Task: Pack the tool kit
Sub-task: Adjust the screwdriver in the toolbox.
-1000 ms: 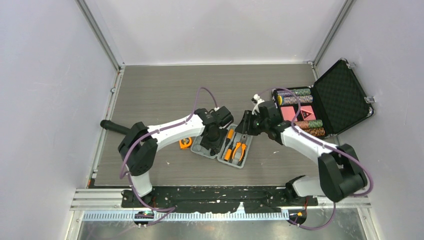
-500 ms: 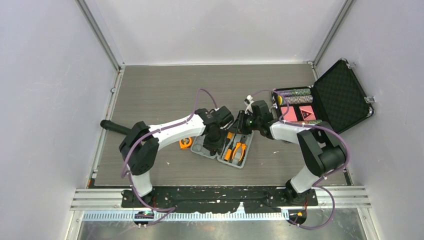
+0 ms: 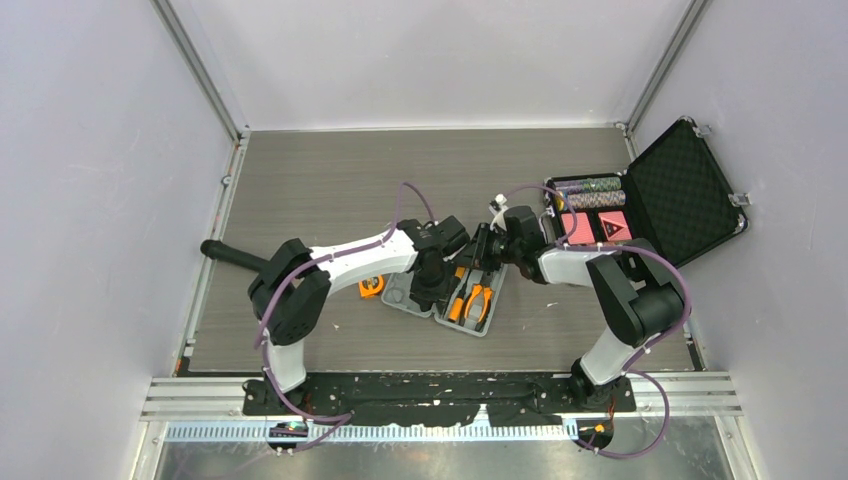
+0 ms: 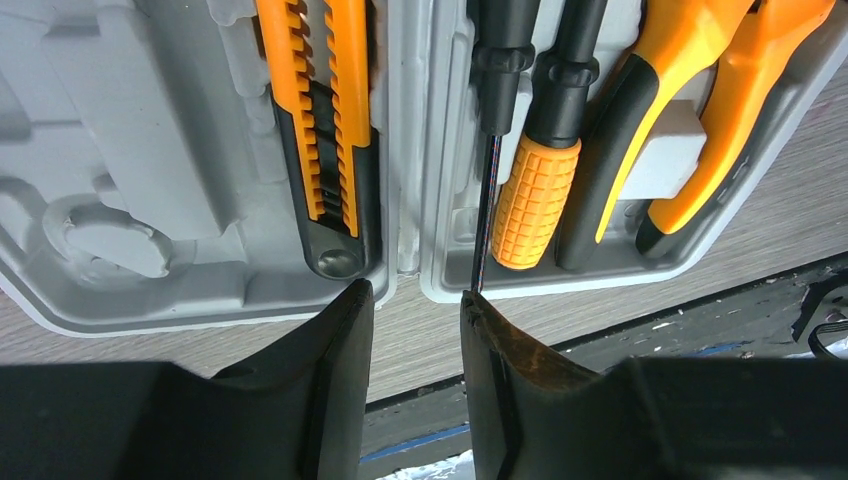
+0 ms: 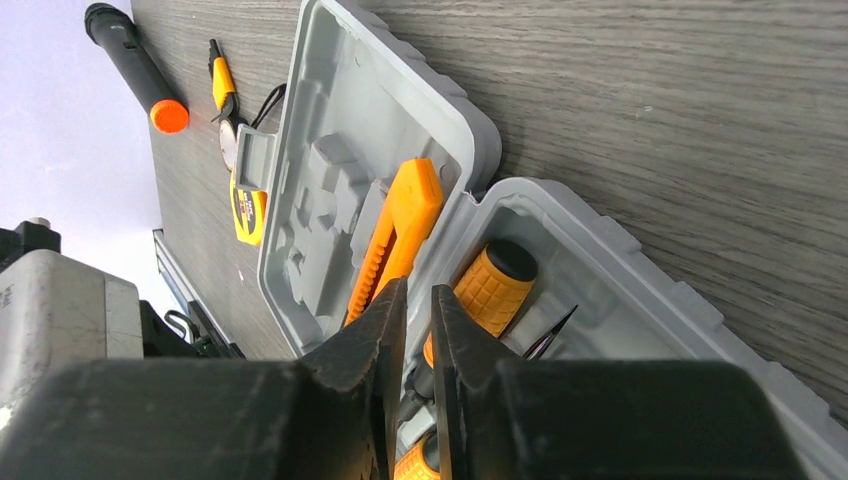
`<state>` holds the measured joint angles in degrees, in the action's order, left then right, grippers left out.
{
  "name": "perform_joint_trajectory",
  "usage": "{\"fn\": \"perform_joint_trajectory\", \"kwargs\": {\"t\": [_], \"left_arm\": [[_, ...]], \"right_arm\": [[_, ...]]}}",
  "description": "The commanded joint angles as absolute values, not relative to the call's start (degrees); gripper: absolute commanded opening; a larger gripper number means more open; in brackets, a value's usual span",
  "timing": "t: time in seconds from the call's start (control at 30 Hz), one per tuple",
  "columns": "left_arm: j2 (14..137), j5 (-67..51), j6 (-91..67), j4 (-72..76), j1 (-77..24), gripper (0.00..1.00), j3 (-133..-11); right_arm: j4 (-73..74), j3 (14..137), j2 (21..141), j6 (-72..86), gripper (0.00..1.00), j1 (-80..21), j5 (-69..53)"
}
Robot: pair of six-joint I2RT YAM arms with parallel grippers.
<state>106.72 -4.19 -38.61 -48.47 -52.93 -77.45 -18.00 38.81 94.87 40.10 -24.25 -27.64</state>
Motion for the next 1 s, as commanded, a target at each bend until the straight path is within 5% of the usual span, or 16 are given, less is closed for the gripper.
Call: {"fn": "perform_joint_trajectory", "kwargs": {"t": [0.0,0.53,0.97], "left_arm": [[106.5,-4.9,-40.2,-47.5,-53.2,0.39,-78.6],[111.1,-5.9,-40.8,-51.3,-53.3,0.43,-82.1],[115.1,-5.8,-40.8,-52.9,-53.2,0.25,-84.4]], "right_arm": [[-19.0,37.3,95.2,40.9,0.21,-24.5,-28.3],[-20.1,36.2,94.2,41.6,0.21,-24.6,-28.5],[-18.5,37.6,88.4,38.6,0.21,-24.5,-28.3]]}}
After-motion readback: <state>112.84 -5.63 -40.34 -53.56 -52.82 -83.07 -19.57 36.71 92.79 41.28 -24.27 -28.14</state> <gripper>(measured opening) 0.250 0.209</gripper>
